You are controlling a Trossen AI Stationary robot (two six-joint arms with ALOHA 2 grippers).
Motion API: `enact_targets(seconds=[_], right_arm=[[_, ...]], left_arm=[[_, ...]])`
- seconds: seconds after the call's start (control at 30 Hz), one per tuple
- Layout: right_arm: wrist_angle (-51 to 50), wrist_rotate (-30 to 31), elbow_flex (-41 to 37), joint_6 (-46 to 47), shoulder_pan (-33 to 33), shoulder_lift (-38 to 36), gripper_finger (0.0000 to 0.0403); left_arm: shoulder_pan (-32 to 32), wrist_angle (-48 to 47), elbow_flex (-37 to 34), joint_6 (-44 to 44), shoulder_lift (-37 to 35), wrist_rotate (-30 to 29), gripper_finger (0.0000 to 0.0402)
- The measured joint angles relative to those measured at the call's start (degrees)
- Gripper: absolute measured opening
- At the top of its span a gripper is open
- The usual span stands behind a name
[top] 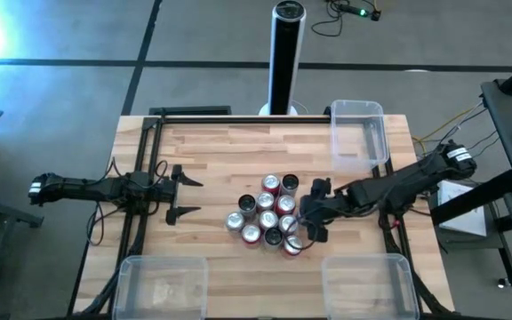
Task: Sort soda cans
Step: Put the white-pink soda can into the top right white bin
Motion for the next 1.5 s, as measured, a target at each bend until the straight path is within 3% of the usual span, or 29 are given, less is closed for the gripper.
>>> enact_targets(seconds=[0.27,0.4,0.6,0.83,1.0,1.3,1.4,1.5], right_arm=[[-1.43,-0.5,0.55,1.43,-0.8,-1.67,0.0251],[-9.8,-1.15,5.8,2.19,-1.15,-3.63,0.0249],[-26.62,1.51,19.68,2.84,-1.69,-5.69,0.025],[-41.38,14.57,35.05,7.04,-6.78,-8.17,0.0251],[-43.83,19.39,38.31,8.45,-16.81,-11.55,0.0252],[-42.52,20.16,33.47,7.51,-42.81,-11.39,0.0252],[-38.71,17.86,30.28,5.67,-49.42,-10.02,0.0252],[-31.15,11.85,26.46,4.74,-55.16,-8.96,0.0252]], left_arm=[[0.01,0.0,0.0,0.0,0.0,0.01,0.0346],[-0.01,0.0,0.0,0.0,-0.01,-0.02,0.0346],[0.01,-0.02,0.0,0.0,0.0,-0.02,0.0346],[0.0,-0.02,0.0,0.0,0.0,-0.02,0.0346],[0.0,0.0,0.0,0.0,0.0,0.0,0.0346],[-0.01,0.0,0.0,0.0,0.0,0.0,0.0346],[0.0,-0.02,0.0,0.0,0.0,0.0,0.0346],[0.0,-0.02,0.0,0.0,0.0,0.0,0.0346]])
